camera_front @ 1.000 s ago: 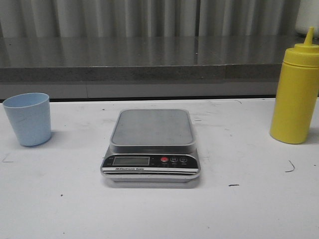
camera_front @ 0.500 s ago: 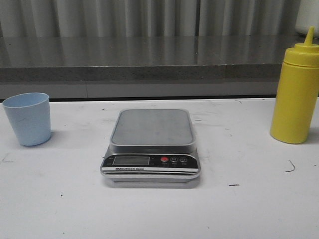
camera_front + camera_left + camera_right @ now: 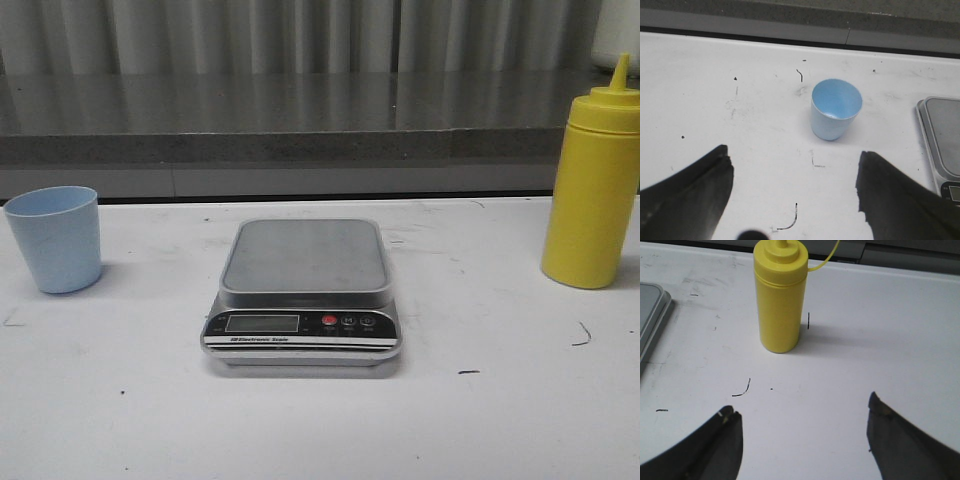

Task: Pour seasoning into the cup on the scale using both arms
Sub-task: 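Lower the left gripper onto the light blue cup and grasp it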

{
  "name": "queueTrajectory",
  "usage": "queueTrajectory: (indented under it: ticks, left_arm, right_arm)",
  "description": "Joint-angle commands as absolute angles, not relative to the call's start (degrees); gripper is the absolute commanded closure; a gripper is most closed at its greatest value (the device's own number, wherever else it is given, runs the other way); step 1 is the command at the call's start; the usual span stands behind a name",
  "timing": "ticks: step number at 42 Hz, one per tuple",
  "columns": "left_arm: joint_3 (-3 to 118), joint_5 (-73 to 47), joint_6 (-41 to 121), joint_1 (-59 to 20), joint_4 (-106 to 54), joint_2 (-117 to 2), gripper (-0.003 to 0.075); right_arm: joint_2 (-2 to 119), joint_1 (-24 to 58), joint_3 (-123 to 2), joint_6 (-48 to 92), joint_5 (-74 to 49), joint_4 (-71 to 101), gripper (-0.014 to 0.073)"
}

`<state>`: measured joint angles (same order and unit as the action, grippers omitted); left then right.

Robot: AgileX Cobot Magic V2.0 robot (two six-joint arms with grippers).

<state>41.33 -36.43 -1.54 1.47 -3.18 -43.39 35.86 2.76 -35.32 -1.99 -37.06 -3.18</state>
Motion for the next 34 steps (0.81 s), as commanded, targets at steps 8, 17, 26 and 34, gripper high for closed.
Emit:
queueTrajectory:
  ticks: [8,17,26,34]
  left_arm:
    - [54.29,-39.54,-1.8,1.0,-3.84,-59.16,0.0176]
    - [64.52,-45.34,-1.8,1.0,-3.84,-73.78,0.0176]
    - [72.25,-46.68,-1.8,-0.77,-3.84,-86.1,0.0176]
    - [78.19,-46.34,-1.7,-2.89,-3.33,-96.04,0.0176]
  right_arm:
    - [36.17,2.38,-36.96,-1.3,-33.97,-3.87,0.0042]
    - [36.17,2.38,-36.96,-1.3,-33.97,-3.87,0.0042]
    - [36.17,2.38,-36.96,-1.3,-33.97,-3.87,0.0042]
    - [36.17,2.38,-36.96,-1.3,-33.97,-3.87,0.0042]
